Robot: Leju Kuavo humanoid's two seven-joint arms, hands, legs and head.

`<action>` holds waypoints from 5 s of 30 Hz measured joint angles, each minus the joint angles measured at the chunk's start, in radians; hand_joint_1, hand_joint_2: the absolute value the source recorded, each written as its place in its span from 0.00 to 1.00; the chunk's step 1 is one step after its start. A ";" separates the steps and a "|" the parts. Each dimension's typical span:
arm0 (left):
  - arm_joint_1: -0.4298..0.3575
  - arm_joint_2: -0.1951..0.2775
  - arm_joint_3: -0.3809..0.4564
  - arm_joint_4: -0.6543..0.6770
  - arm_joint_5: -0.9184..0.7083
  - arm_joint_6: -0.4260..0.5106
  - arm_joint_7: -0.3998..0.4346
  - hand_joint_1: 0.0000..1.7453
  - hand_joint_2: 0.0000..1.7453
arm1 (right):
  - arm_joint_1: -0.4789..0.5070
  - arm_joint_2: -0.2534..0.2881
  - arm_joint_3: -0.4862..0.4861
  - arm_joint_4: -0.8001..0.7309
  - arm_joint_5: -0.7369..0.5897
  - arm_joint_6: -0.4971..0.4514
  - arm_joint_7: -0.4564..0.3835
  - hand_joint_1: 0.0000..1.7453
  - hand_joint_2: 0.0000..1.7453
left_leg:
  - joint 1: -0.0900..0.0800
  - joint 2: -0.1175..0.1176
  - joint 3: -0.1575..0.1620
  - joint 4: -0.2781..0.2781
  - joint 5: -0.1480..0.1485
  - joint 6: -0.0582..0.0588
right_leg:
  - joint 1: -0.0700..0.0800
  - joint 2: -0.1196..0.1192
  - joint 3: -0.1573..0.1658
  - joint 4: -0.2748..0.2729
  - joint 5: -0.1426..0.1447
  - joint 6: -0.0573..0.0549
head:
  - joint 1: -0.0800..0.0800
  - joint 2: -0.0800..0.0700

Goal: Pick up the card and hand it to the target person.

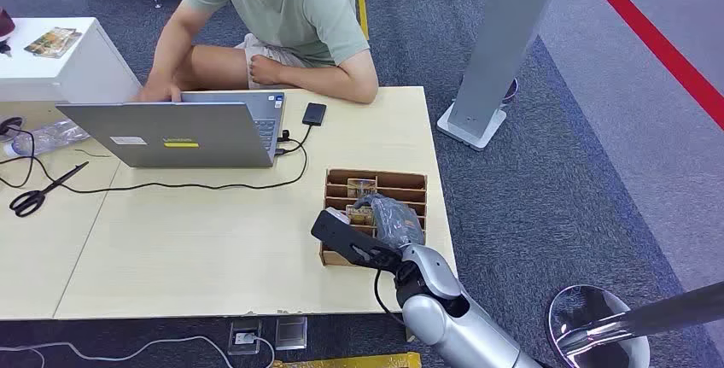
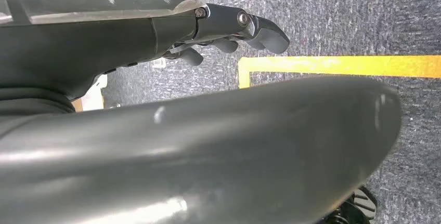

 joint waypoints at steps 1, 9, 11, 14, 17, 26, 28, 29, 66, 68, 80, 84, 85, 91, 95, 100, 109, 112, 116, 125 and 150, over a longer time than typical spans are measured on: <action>0.000 0.000 0.000 0.000 0.000 0.000 0.000 0.00 0.00 | 0.000 0.000 0.000 0.001 0.002 -0.001 0.001 0.40 1.00 | 0.000 0.000 0.000 0.000 0.000 0.000 | 0.000 0.000 0.000 0.000 0.000 0.000 | 0.000 0.000; 0.000 0.000 0.000 0.000 -0.001 -0.002 0.000 0.00 0.00 | 0.000 0.001 0.000 0.021 0.021 -0.029 0.011 0.40 1.00 | 0.000 0.000 0.000 0.000 0.000 0.000 | 0.000 0.000 0.000 0.000 0.000 0.000 | 0.000 0.000; 0.000 0.000 0.000 0.000 -0.001 -0.003 0.000 0.00 0.00 | 0.000 0.002 0.000 0.026 0.023 -0.036 0.012 0.40 1.00 | 0.000 0.000 0.000 0.000 0.000 0.000 | 0.000 0.000 0.000 0.000 0.000 0.000 | 0.000 0.000; 0.000 0.000 0.000 0.000 -0.002 -0.004 0.000 0.00 0.00 | 0.000 0.002 -0.001 0.030 0.028 -0.042 0.012 0.40 1.00 | 0.000 0.000 0.000 0.000 0.000 0.000 | 0.000 0.000 0.000 0.000 0.000 0.000 | 0.000 0.000; 0.000 -0.001 0.000 0.000 -0.002 -0.004 0.000 0.00 0.00 | 0.000 0.003 -0.004 0.032 0.033 -0.043 0.013 0.40 1.00 | 0.000 0.000 0.000 0.000 0.000 0.000 | 0.000 0.000 0.000 0.000 0.000 0.000 | 0.000 0.000; 0.000 -0.001 0.000 0.000 -0.004 -0.006 -0.001 0.00 0.00 | 0.001 0.003 -0.009 0.038 0.032 -0.042 0.013 0.36 1.00 | 0.000 0.000 0.000 0.000 0.000 0.000 | 0.000 0.000 0.000 0.000 0.000 0.000 | 0.000 0.000; 0.000 -0.001 0.000 0.000 -0.004 -0.006 -0.001 0.00 0.00 | 0.002 0.004 -0.010 0.040 0.032 -0.042 0.013 0.36 1.00 | 0.000 0.000 0.000 0.000 0.000 0.000 | 0.000 0.000 0.000 0.000 0.000 0.000 | 0.000 0.000; 0.000 -0.001 0.000 0.000 -0.004 -0.006 -0.002 0.00 0.00 | 0.002 0.004 -0.010 0.040 0.032 -0.042 0.012 0.36 1.00 | 0.000 0.000 0.000 0.000 0.000 0.000 | 0.000 0.000 0.000 0.000 0.000 0.000 | 0.000 0.000; 0.000 -0.002 0.000 0.000 -0.008 -0.006 -0.002 0.00 0.00 | 0.007 0.011 -0.025 0.056 0.033 -0.039 0.000 1.00 1.00 | 0.000 0.000 0.001 0.000 0.000 0.000 | 0.000 0.000 0.001 0.000 0.000 0.000 | 0.000 0.000; 0.000 -0.002 0.000 0.000 -0.009 -0.006 -0.002 0.00 0.00 | 0.009 0.011 -0.024 0.056 0.033 -0.038 -0.001 1.00 1.00 | 0.000 0.000 0.001 0.000 0.000 0.000 | 0.000 0.000 0.001 0.000 0.000 0.000 | 0.000 0.000; 0.000 -0.002 -0.001 0.000 -0.017 -0.003 -0.003 0.00 0.00 | 0.012 0.011 -0.024 0.054 0.039 -0.051 -0.019 1.00 1.00 | 0.000 0.000 0.001 0.000 0.000 0.000 | 0.000 0.000 0.001 0.000 0.000 0.000 | 0.000 0.000; 0.000 -0.002 -0.001 0.000 -0.016 -0.002 -0.005 0.00 0.00 | 0.018 0.008 -0.030 0.034 0.046 -0.074 -0.030 1.00 1.00 | 0.000 0.000 0.001 0.000 0.000 0.000 | 0.000 0.000 0.001 0.000 0.000 0.000 | 0.000 0.000; 0.000 -0.002 -0.001 0.000 -0.015 -0.002 -0.005 0.00 0.00 | 0.021 0.005 -0.033 0.022 0.049 -0.081 -0.034 1.00 1.00 | 0.000 0.000 0.001 0.000 0.000 0.000 | 0.000 0.000 0.001 0.000 0.000 0.000 | 0.000 0.000; 0.001 -0.002 -0.001 0.000 -0.004 0.007 -0.007 0.00 0.00 | 0.035 -0.025 -0.058 -0.101 0.076 -0.109 -0.055 1.00 1.00 | 0.000 0.000 0.001 0.000 0.000 0.000 | 0.000 0.000 0.001 0.000 0.000 0.000 | 0.000 0.000; 0.001 -0.002 -0.001 0.000 -0.002 0.007 -0.011 0.00 0.00 | 0.030 -0.051 -0.080 -0.185 0.084 -0.107 -0.058 1.00 1.00 | 0.000 0.000 0.001 0.000 0.000 0.000 | 0.000 0.000 0.001 0.000 0.000 0.000 | 0.000 0.000; 0.001 -0.002 -0.001 0.000 -0.010 0.002 -0.014 0.00 0.00 | -0.015 -0.073 -0.101 -0.234 0.058 -0.088 -0.073 1.00 1.00 | 0.000 0.000 0.001 0.000 0.000 0.000 | 0.000 0.000 0.001 0.000 0.000 0.000 | 0.000 0.000; -0.002 0.002 -0.016 0.000 -0.065 -0.026 -0.043 0.00 0.00 | -0.280 -0.066 -0.103 -0.057 -0.124 -0.046 -0.187 1.00 1.00 | 0.000 0.000 0.000 0.000 0.001 0.001 | 0.000 0.000 0.001 0.001 0.001 0.000 | 0.000 0.000; -0.005 0.006 -0.026 0.000 -0.074 -0.032 -0.048 0.00 0.00 | -0.398 -0.046 -0.100 0.090 -0.162 -0.042 -0.229 1.00 1.00 | 0.000 0.000 0.000 0.000 0.001 0.001 | 0.000 -0.001 0.001 0.001 0.001 0.000 | 0.000 0.000; -0.007 0.012 -0.037 0.000 -0.074 -0.033 -0.051 0.00 0.00 | -0.517 -0.011 -0.094 0.284 -0.184 -0.038 -0.261 1.00 1.00 | 0.000 -0.001 0.000 0.000 0.002 0.001 | 0.000 -0.002 0.001 0.001 0.001 0.000 | 0.000 0.000; -0.007 0.021 -0.043 0.000 -0.068 -0.031 -0.053 0.00 0.00 | -0.625 0.069 -0.078 0.580 -0.174 -0.041 -0.279 1.00 1.00 | 0.000 -0.001 -0.001 0.000 0.001 0.001 | 0.000 -0.002 0.000 0.001 0.001 0.000 | 0.000 0.000; -0.005 0.023 -0.044 0.000 -0.041 -0.032 -0.060 0.00 0.00 | -0.654 0.121 -0.048 0.770 -0.185 -0.097 -0.297 0.00 1.00 | 0.000 -0.001 0.000 0.001 0.002 0.001 | 0.000 -0.001 0.000 0.001 0.001 0.000 | 0.000 0.000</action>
